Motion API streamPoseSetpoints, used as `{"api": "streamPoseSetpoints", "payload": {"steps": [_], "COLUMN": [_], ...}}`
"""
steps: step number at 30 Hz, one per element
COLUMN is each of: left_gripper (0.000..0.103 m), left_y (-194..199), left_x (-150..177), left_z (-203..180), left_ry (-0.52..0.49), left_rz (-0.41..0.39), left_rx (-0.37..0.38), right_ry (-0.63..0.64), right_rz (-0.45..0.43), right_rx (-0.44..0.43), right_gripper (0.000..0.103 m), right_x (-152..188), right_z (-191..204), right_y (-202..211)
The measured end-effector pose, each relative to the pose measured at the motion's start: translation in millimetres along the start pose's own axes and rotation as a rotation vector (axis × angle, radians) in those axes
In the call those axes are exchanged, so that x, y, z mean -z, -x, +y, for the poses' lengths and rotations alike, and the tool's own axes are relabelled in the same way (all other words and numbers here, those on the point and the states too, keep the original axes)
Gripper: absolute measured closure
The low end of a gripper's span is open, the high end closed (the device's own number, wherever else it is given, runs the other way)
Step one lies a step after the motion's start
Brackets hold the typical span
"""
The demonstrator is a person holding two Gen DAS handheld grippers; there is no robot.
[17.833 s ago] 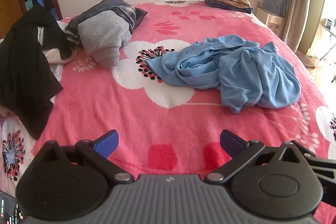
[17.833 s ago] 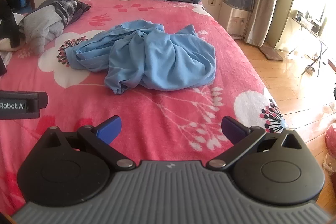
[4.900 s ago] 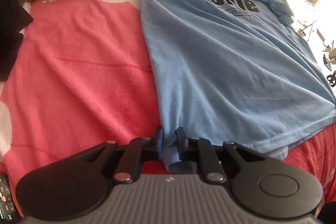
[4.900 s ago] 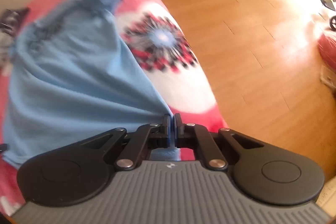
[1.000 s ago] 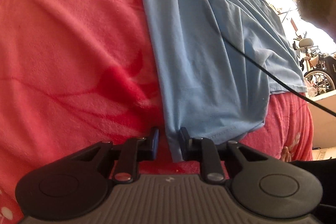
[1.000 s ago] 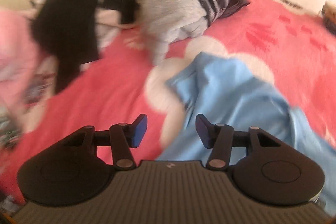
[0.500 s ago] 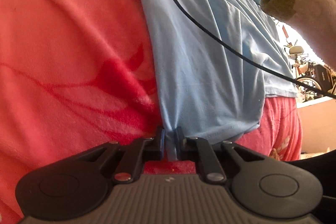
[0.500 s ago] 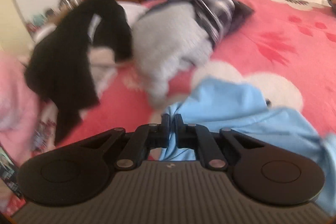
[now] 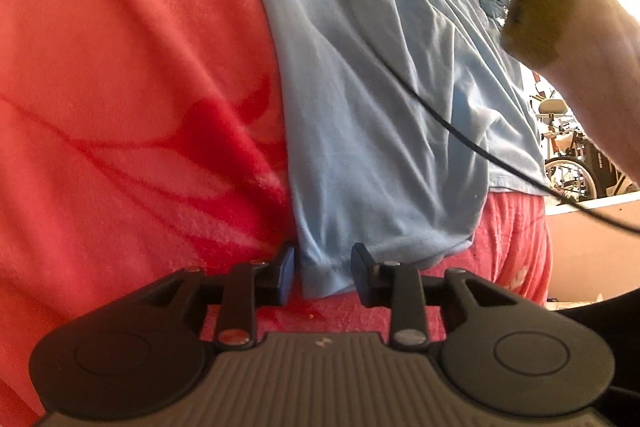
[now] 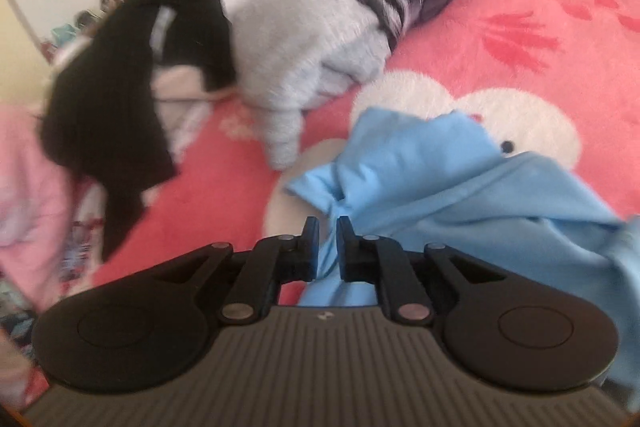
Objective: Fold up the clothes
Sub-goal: 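Grasp the shirt edge with the right tool while the left tool holds the hem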
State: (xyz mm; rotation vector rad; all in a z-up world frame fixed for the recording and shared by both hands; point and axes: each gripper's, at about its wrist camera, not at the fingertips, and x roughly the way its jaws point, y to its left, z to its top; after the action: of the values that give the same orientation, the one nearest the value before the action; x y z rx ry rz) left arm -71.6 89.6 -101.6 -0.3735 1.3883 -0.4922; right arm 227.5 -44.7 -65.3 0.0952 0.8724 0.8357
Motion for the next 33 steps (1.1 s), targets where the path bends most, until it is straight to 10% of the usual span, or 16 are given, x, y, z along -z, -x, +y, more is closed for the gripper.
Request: {"api": "streamPoseSetpoints", "payload": {"steps": [5, 8, 18, 22, 33], "left_gripper": [0.074, 0.094, 0.101, 0.101, 0.101], "left_y": [1.9, -0.4, 21.7, 28.6, 23.4], "left_x": [4.1, 5.0, 12.1, 11.6, 11.6], "left_z": [6.2, 10.4, 8.9, 17.8, 28.4], "left_ry": [0.058, 0.099, 0.134, 0.185, 0.246], "left_rz": [-0.016, -0.023, -0.061, -0.092, -0.099], "left_rx": [0.012, -0.008, -0.087, -0.110, -0.088], "right_ry": [-0.106, -0.202, -0.149, -0.164, 0.524], "right_rz": [-0.031, -0.009, 0.124, 0.111, 0.255], "right_rx": [-0.187, -0.263, 0.105, 0.128, 0.084], "right_gripper": [0.087, 0.087, 0.086, 0.086, 0.069], "right_x": [36.4, 81.6, 189.9, 216.0, 263.2], "right_z": [-4.8, -6.0, 10.5, 14.6, 117.0], "right_y": [88.2, 132.8, 229.2, 251.0, 236.9]}}
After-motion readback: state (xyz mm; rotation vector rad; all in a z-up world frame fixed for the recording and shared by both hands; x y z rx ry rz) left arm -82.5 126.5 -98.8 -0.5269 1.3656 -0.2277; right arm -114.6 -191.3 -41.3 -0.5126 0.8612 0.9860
